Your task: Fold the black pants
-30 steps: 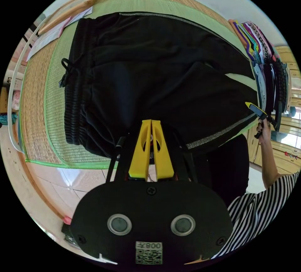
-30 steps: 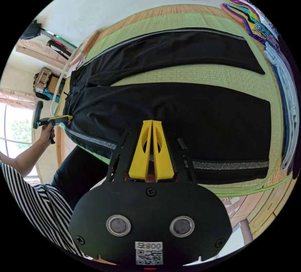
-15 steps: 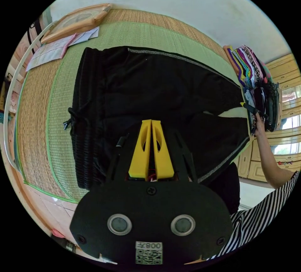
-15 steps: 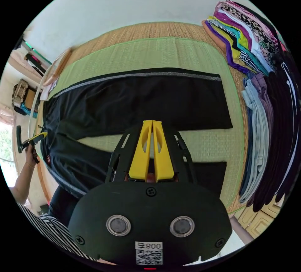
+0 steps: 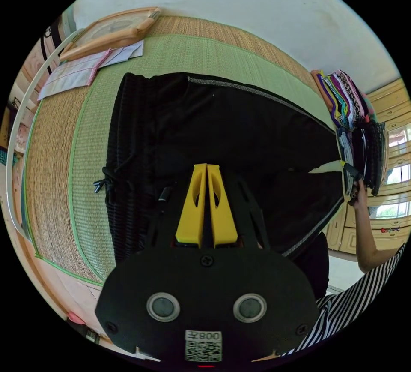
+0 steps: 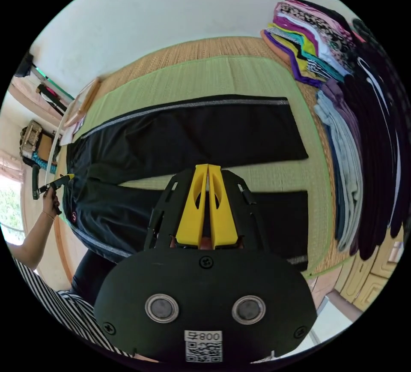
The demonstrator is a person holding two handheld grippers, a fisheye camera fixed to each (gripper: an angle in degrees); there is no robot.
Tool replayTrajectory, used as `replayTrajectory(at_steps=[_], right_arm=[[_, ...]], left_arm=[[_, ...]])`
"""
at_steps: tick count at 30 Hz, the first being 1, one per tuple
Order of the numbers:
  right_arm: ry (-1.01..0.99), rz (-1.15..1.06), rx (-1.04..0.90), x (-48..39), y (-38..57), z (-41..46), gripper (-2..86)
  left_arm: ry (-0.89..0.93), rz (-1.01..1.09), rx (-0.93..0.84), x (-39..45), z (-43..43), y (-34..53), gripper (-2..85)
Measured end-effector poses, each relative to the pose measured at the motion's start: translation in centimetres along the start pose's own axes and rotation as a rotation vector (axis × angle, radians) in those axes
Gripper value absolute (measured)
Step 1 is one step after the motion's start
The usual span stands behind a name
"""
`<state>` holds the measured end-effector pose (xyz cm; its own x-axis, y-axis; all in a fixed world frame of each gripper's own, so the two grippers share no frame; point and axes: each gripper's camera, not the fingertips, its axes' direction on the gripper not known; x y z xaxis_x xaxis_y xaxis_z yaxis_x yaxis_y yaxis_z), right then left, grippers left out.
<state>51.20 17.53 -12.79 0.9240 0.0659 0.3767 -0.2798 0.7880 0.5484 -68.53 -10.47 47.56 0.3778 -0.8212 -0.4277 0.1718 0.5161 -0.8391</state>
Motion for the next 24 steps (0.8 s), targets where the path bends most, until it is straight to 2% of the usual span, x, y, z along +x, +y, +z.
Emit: replayTrajectory(at_steps=[5, 10, 11, 19, 22, 24], right_arm=[[0.142, 0.156, -0.076, 1.7, 3.0, 2.8, 0.1], [0.095, 0.244, -0.071, 2.7, 2.2, 4.9, 0.0], [0.141, 0.243, -0.079, 2.6, 1.6, 5.5, 0.0], [0.14, 0.201, -0.089, -0.1, -1.6, 8.5, 0.0], [0.03, 0.14, -0.037, -3.3, -3.0, 9.1, 0.1], [-0.084, 0.004, -0.039, -8.0, -4.8, 10.7, 0.1]], left_arm=[[0.034, -0.03, -0.02, -3.4, -0.5, 0.2, 0.1], [0.042, -0.034, -0.029, -5.6, -1.7, 0.1, 0.1], [0.039, -0.023, -0.031, -6.0, -2.1, 0.0, 0.1], [0.103, -0.041, 0.041, -9.3, -5.5, 0.4, 0.0], [0.064, -0.059, 0.027, -10.8, -6.2, 0.2, 0.0], [0.072, -0.082, -0.033, -12.3, -5.8, 0.0, 0.1]])
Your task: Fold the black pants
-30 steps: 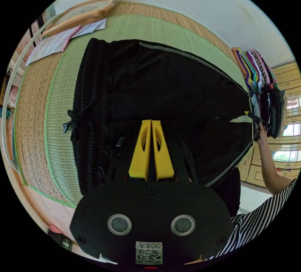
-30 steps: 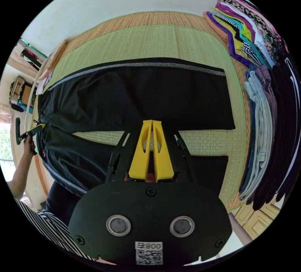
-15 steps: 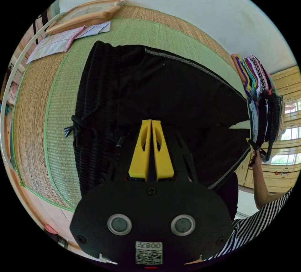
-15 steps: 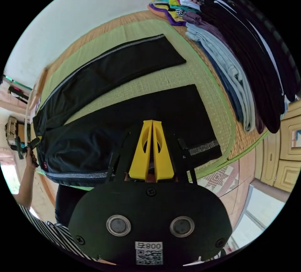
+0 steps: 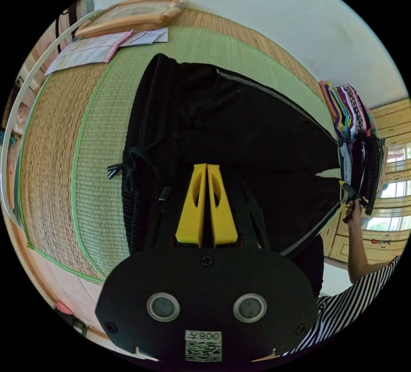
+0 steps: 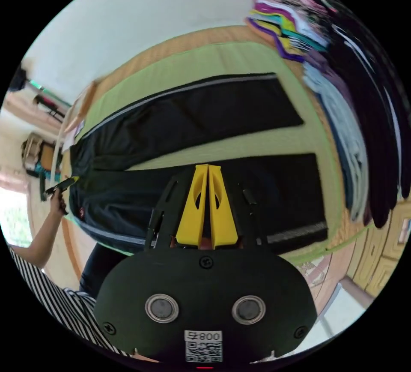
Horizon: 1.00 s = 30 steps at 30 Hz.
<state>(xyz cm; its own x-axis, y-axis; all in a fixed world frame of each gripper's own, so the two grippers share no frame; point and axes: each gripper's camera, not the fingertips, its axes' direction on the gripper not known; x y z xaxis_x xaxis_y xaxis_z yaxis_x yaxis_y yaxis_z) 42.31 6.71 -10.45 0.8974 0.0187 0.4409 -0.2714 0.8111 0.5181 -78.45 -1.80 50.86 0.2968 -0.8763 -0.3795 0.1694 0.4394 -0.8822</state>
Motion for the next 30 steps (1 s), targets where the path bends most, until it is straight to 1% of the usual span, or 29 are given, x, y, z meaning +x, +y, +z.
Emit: replayTrajectory(at_steps=[4, 6, 7, 8, 9, 11, 13, 15, 18, 21, 25, 30], right_arm=[[-0.145, -0.241, -0.047, -8.7, -2.5, 3.9, 0.2], [-0.222, -0.376, -0.08, -14.4, -3.8, 6.8, 0.3], [-0.234, -0.409, -0.092, -15.8, -4.0, 7.6, 0.3], [-0.233, -0.472, -0.127, -18.4, -4.4, 9.4, 0.4], [-0.232, -0.512, -0.159, -20.6, -4.7, 11.3, 0.4], [-0.26, -0.555, -0.206, -23.3, -5.2, 13.6, 0.5], [-0.268, -0.587, -0.204, -25.5, -5.8, 15.0, 0.7], [-0.247, -0.623, -0.183, -27.9, -6.8, 16.4, 1.4], [-0.199, -0.661, -0.146, -30.3, -8.7, 17.8, 3.3], [-0.154, -0.681, -0.118, -32.3, -11.6, 19.1, 5.4], [-0.083, -0.706, -0.084, -34.6, -14.8, 20.8, 6.3], [0.028, -0.757, -0.145, -37.9, -17.7, 25.7, 7.2]], left_arm=[[0.017, -0.016, 0.062, -1.0, -2.0, -0.2, 0.1], [-0.033, -0.031, 0.074, -1.8, -2.9, -0.6, 0.1], [-0.035, -0.037, 0.064, -2.0, -3.0, -0.7, 0.1], [0.008, -0.035, 0.057, -2.6, -3.0, -0.9, 0.2], [0.05, -0.051, 0.058, -3.1, -3.4, -1.1, 0.3], [0.072, -0.069, 0.071, -3.2, -4.2, -1.3, 0.4], [0.071, -0.044, 0.121, -2.7, -5.5, -1.5, 0.7], [0.11, 0.013, 0.174, -2.0, -6.8, -2.2, 1.5], [0.12, 0.102, 0.171, -0.9, -7.7, -4.4, 4.3], [0.049, 0.183, 0.153, 0.6, -8.3, -7.4, 6.4], [0.014, 0.25, 0.11, 2.4, -8.6, -11.2, 7.3], [-0.095, 0.338, 0.012, 5.3, -8.3, -15.3, 8.4]])
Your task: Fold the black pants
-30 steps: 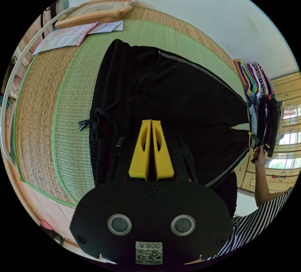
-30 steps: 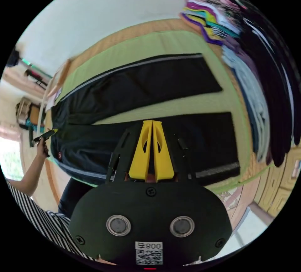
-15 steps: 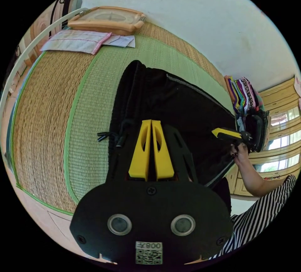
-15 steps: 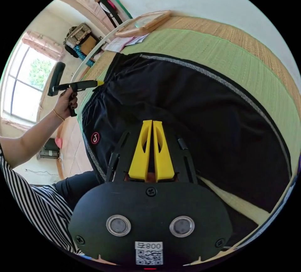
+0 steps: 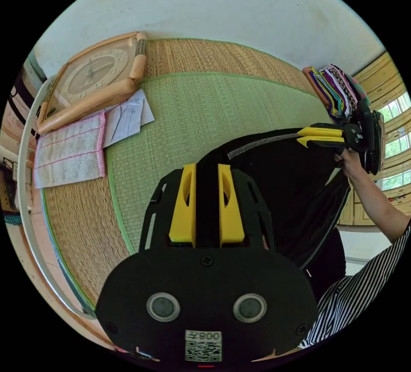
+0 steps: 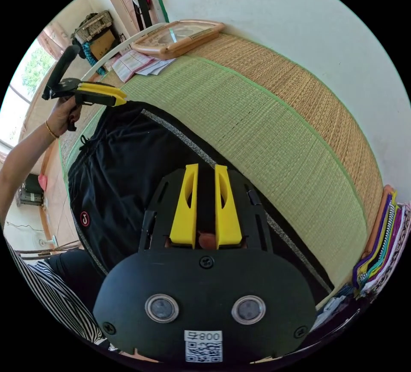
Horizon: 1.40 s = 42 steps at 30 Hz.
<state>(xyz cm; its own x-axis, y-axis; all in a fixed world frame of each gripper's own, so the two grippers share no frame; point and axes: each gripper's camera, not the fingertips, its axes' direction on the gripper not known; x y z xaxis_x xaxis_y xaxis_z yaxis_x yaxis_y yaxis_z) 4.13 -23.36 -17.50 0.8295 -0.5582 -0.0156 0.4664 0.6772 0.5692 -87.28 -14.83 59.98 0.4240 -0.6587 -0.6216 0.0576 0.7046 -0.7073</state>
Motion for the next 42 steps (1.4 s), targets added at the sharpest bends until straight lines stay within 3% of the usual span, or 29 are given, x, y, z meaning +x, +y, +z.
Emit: replayTrajectory(at_steps=[7, 14, 24, 42], right_arm=[[0.055, -0.053, -0.09, -1.9, -4.4, 5.3, 7.6], [0.087, -0.154, -0.138, -5.0, -7.4, 9.4, 7.7], [0.075, -0.177, -0.196, -9.0, -9.9, 13.8, 2.8], [0.154, -0.068, -0.063, -18.2, -4.9, 10.8, 1.2]], left_arm=[[-0.076, 0.082, -0.193, 2.0, 1.8, -2.4, 9.5], [-0.045, 0.107, -0.182, 4.4, 1.2, -3.2, 8.5], [-0.179, 0.205, -0.259, 10.7, 1.0, -3.8, 3.3], [-0.209, 0.241, -0.083, 20.5, -6.8, 3.4, 2.1]])
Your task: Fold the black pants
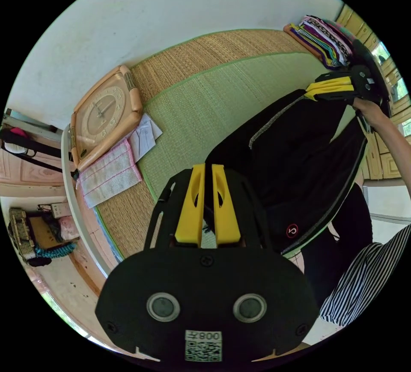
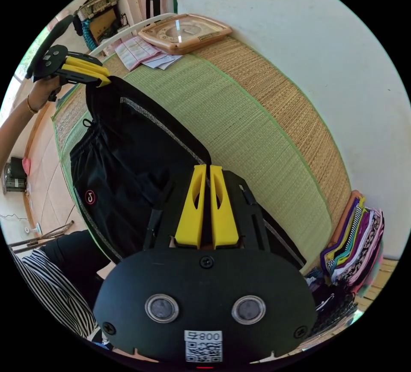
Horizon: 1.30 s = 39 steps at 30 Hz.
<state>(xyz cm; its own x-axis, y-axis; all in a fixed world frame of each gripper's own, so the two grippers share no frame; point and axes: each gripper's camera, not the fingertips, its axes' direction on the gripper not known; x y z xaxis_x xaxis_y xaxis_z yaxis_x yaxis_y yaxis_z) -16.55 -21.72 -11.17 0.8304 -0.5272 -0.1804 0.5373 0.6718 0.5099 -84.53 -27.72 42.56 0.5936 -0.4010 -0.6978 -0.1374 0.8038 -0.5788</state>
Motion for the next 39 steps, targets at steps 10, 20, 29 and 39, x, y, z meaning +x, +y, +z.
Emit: replayTrajectory(at_steps=[10, 20, 29, 39], right_arm=[[-0.019, -0.01, 0.037, -9.2, 9.4, -0.8, 1.3], [-0.08, -0.066, -0.09, -17.9, 15.7, 4.9, 1.1], [-0.121, -0.09, -0.078, -21.2, 18.9, 6.5, 1.3], [-0.167, -0.116, -0.161, -23.0, 22.1, 10.8, 1.6]], left_arm=[[0.042, 0.094, 0.045, 7.4, -0.8, 9.1, 2.1], [0.039, 0.146, -0.077, 12.2, 4.4, 15.5, 1.8], [0.055, 0.132, -0.113, 12.6, 8.1, 18.9, 1.6], [0.086, 0.124, -0.177, 12.6, 14.0, 22.0, 1.6]])
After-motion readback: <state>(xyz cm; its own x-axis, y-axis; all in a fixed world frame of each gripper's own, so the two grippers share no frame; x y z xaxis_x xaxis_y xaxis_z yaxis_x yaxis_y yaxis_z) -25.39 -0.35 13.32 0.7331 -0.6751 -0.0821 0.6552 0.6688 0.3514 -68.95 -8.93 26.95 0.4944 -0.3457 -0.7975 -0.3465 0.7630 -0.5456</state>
